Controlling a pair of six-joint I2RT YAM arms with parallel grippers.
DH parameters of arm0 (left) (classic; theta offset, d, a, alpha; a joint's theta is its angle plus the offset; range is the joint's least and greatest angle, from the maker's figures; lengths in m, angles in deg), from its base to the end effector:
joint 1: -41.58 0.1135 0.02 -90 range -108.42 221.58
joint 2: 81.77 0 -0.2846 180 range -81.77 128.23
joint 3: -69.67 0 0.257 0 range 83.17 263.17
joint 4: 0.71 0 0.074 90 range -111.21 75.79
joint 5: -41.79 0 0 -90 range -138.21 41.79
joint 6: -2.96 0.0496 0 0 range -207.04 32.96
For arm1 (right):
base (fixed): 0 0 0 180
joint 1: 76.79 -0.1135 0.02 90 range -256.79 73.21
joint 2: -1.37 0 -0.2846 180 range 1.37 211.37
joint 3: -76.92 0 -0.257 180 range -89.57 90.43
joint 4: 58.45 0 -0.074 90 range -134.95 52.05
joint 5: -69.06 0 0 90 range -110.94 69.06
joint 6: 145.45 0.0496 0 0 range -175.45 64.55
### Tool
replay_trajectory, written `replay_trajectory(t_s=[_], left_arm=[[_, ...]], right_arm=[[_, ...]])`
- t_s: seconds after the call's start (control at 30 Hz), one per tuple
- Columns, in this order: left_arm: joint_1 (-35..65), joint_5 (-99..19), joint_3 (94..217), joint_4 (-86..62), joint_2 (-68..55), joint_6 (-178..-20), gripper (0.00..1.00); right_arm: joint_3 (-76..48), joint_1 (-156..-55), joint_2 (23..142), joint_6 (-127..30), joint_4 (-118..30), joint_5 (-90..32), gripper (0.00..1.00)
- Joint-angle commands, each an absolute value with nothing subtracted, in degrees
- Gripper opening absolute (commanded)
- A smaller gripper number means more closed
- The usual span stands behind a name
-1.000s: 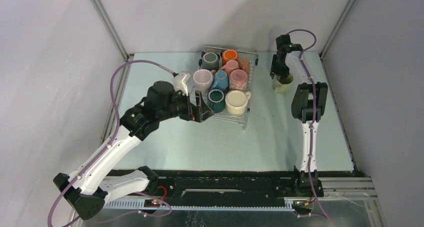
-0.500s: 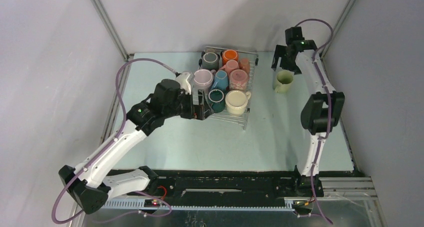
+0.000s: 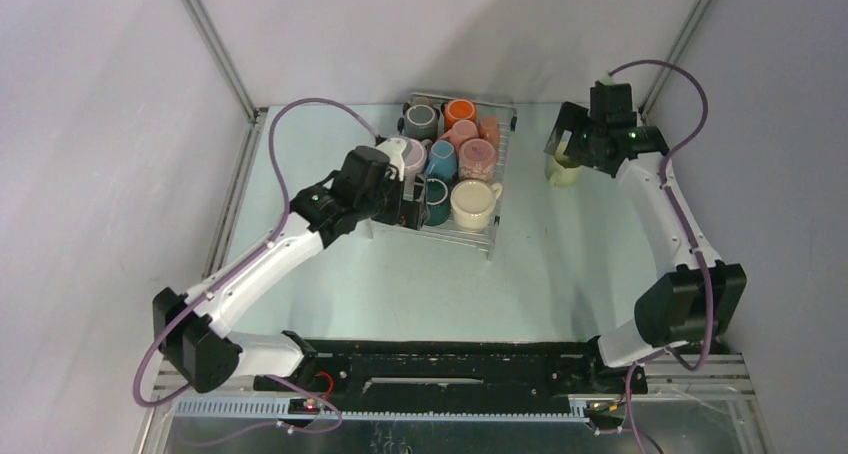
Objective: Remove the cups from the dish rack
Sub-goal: Unload the cup from the dish rack.
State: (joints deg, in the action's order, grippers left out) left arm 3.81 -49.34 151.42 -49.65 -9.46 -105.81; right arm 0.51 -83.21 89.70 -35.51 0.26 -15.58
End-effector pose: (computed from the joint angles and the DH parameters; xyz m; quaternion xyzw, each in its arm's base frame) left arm 0.2238 -0.1722 0.3482 0.1451 0.8927 -0.1942 0.3799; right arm 0.3475 0.0344 0.3808 0.1264 0.9091 0.0482 0.3941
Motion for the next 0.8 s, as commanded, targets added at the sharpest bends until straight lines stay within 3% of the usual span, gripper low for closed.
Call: replay_trajectory(t_s=[0.0, 0.3, 0.77], left_arm=[[3.6, -52.3, 155.8, -44.9, -5.2, -100.3, 0.99], [3.5, -54.0, 157.7, -42.3, 4.7, -97.7, 0.88], [5.4, -53.6, 158.6, -40.8, 13.9, -96.1, 0.6]], right_arm=[[-4.9, -85.8, 83.1, -32.6, -5.5, -18.5, 1.0], [-11.6, -91.5, 74.4, -33.1, -7.2, -19.7, 1.0], [-14.8, -94.1, 69.5, -33.1, -6.5, -19.2, 1.0]])
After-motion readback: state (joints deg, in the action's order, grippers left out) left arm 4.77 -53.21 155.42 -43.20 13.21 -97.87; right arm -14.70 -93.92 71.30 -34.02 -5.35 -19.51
